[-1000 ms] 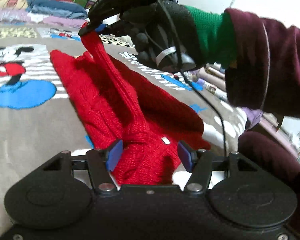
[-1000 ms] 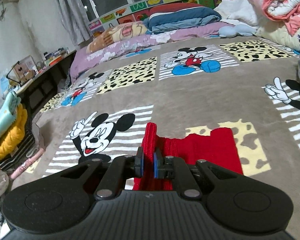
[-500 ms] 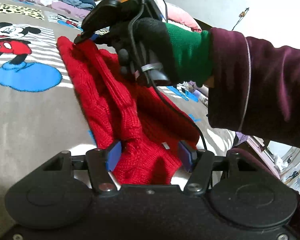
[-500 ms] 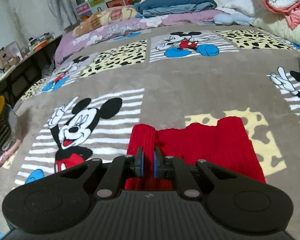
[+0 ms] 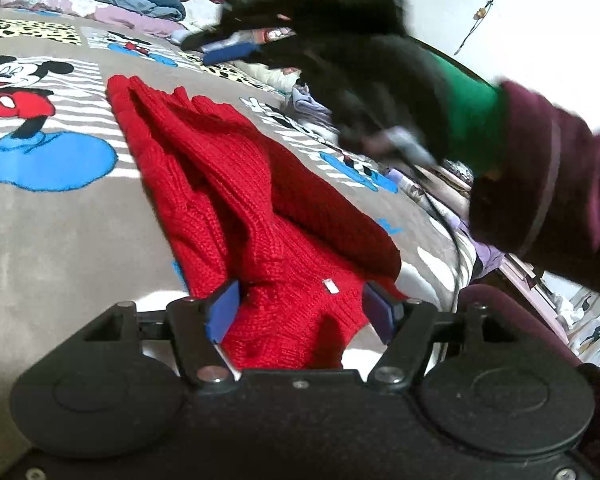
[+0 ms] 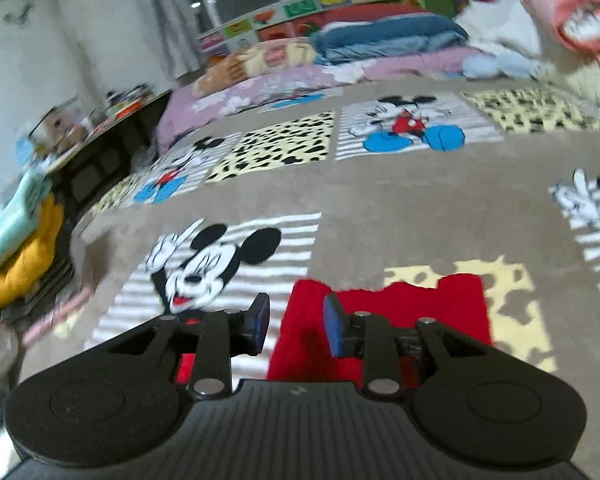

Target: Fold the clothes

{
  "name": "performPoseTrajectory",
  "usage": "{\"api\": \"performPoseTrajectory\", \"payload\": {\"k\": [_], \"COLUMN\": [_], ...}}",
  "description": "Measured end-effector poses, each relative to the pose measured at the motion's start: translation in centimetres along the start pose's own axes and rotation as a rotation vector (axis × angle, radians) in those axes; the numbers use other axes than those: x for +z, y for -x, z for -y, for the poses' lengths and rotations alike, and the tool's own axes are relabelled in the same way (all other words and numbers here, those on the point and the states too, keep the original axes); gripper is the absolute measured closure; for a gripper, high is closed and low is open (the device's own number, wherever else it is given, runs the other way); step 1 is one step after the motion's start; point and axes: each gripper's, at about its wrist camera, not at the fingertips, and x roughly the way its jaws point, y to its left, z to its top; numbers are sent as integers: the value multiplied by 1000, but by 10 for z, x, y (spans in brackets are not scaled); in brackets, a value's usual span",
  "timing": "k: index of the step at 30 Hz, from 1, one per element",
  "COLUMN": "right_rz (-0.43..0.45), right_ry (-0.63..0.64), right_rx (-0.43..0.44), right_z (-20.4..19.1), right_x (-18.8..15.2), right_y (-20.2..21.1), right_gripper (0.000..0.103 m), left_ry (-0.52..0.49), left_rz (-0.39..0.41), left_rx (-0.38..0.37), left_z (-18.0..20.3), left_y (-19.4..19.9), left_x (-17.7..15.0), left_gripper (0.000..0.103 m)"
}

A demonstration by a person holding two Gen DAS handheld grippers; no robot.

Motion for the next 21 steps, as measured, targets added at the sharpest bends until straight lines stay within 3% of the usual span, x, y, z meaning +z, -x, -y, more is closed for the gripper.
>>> {"api": "performPoseTrajectory", "payload": {"k": [11, 13, 17, 21], "right_rz": [-39, -54, -74, -92], "right_ry": [605, 640, 574, 560], "right_rx": [68, 89, 84, 61], "right_z": [-58, -65, -62, -68], "right_x": [-114, -130, -145, -138], "right_y": [95, 93, 67, 69], "right_gripper": [73, 73, 73, 73], "left_ry": [8, 4, -8, -45], "left_rz": [7, 5, 12, 21], "left_rx": [6, 15, 41, 64], "left_z": [-1, 0, 3, 9], "left_y": [0, -1, -1, -1], "left_x": [0, 0, -2, -6], "left_gripper": [34, 34, 34, 34]}}
